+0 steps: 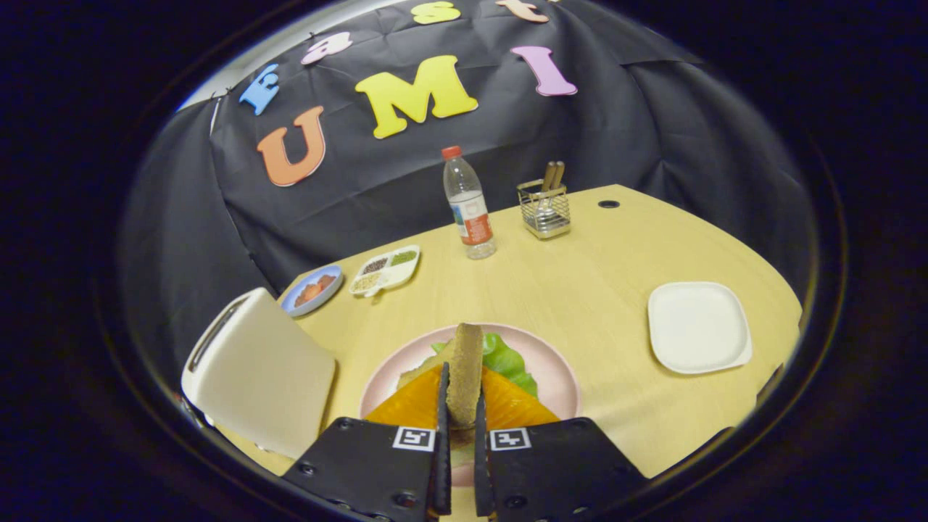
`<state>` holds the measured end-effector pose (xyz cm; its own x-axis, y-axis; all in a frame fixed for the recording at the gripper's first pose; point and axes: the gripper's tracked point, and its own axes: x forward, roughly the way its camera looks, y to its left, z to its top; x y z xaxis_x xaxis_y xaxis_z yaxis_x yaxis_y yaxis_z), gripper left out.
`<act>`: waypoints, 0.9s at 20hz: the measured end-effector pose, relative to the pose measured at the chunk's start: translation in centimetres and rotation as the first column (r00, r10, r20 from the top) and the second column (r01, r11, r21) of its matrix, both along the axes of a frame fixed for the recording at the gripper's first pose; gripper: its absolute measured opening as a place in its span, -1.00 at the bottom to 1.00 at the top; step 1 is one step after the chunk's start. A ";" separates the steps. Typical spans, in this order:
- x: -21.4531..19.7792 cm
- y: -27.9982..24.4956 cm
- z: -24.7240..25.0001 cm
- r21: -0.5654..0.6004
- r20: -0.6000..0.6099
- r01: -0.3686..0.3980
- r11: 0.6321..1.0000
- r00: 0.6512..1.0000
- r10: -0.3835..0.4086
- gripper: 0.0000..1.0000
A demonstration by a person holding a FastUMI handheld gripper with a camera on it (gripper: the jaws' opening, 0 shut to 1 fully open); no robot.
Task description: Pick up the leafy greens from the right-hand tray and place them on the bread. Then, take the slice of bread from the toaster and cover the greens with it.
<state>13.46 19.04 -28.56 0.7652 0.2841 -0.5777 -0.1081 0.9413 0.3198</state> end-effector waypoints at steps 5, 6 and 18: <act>0.2 -0.6 0.0 -0.039 0.069 -0.029 0.999 0.997 0.032 -0.45; 0.1 -0.9 0.2 -0.063 0.073 -0.014 0.998 0.997 0.018 -0.45; -7.2 -2.8 18.2 -0.214 0.457 0.147 0.966 0.889 -0.034 0.95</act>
<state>6.29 16.27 -10.35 0.9726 0.0999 -0.2098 -0.0967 0.9950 0.0255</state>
